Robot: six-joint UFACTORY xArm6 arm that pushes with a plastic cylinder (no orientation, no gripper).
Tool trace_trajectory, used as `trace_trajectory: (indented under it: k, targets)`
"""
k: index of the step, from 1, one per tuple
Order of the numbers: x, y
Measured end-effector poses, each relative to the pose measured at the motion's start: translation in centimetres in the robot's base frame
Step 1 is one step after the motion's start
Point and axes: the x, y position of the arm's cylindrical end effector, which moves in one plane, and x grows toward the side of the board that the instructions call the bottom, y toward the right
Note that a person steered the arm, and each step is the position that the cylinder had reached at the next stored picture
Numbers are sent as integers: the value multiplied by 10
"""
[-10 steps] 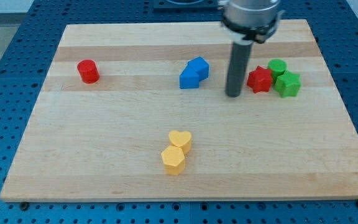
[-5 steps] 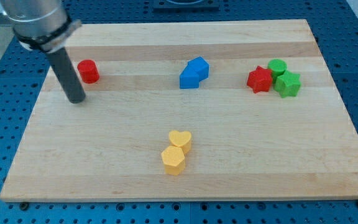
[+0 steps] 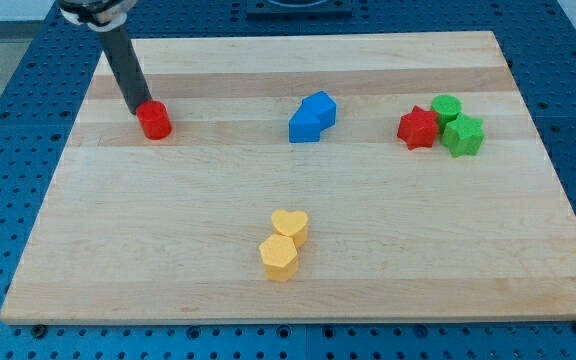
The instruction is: Move the red circle into the red star
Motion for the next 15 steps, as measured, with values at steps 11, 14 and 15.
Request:
trace_trajectory:
  k: [11,14,15]
  targets:
    - [59,192]
    - [69,244]
    - [91,262]
